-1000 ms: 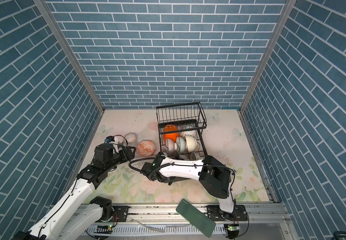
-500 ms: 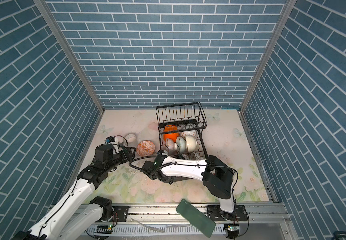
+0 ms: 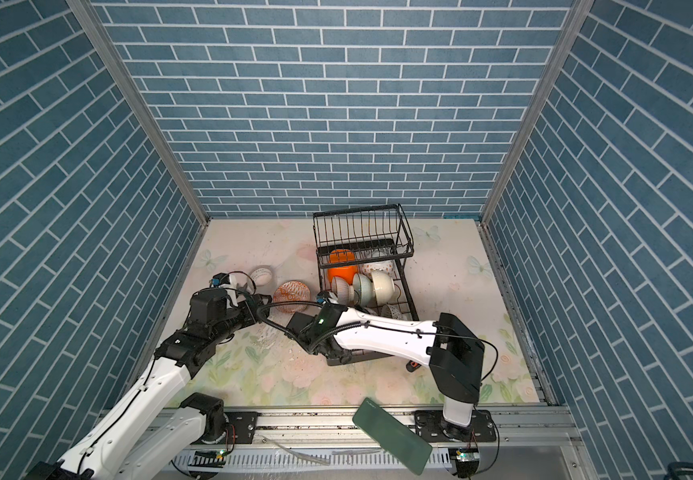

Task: Load the bowls into the dish rack
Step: 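Open the right gripper to release the blue-patterned bowl in the rack, then raise the right gripper from the rack while the left gripper lowers onto the orange-patterned bowl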

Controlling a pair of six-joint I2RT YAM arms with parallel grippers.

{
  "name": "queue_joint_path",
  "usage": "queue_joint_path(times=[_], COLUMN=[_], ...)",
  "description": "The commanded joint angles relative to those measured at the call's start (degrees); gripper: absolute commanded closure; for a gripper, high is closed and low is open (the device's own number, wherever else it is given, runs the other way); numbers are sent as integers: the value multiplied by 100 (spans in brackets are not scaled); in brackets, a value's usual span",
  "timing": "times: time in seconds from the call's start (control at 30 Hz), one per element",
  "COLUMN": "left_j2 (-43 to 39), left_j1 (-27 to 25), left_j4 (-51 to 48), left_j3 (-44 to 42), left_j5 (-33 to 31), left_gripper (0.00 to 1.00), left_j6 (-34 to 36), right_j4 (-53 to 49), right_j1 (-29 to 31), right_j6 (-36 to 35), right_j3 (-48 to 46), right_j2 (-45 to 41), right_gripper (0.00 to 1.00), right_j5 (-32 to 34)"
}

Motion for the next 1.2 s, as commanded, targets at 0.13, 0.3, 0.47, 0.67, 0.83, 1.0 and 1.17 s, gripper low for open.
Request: queue_joint_path(times=[0.13,0.3,0.47,0.67,0.83,1.0,1.17], left_j2=[152,398,791,1363,1919,2453,2857], left_j1=[50,55,63,63,55,37,20], left_j4=[-120,-220,-307,-369,-487,-545,-478], left_j3=[58,170,351,579,837,1099,1238], left_j5=[-55,-99,-60,8,96,152,126], left_gripper=[0,0,0,2,6,11,14], left_j6=[39,41,39,31,37,34,30], right_j4=[732,960,1037,1460,1796,2119,2366], right_j1=[-319,-667,-938,-1207,-1230,-1240,-1244], right_j6=[-88,-192,-347,-632,-898,-1087,-1188], right_j3=[-168,-420,-579,-825,-979,-1034,-1093], right_j2=[-1077,-1573,-1820,-2042,-2031,-1893,-1784], right_gripper=[32,32,33,33,33,33,34], right_j5=[-628,-887,-908,-1100,-1051,-1116,-1180])
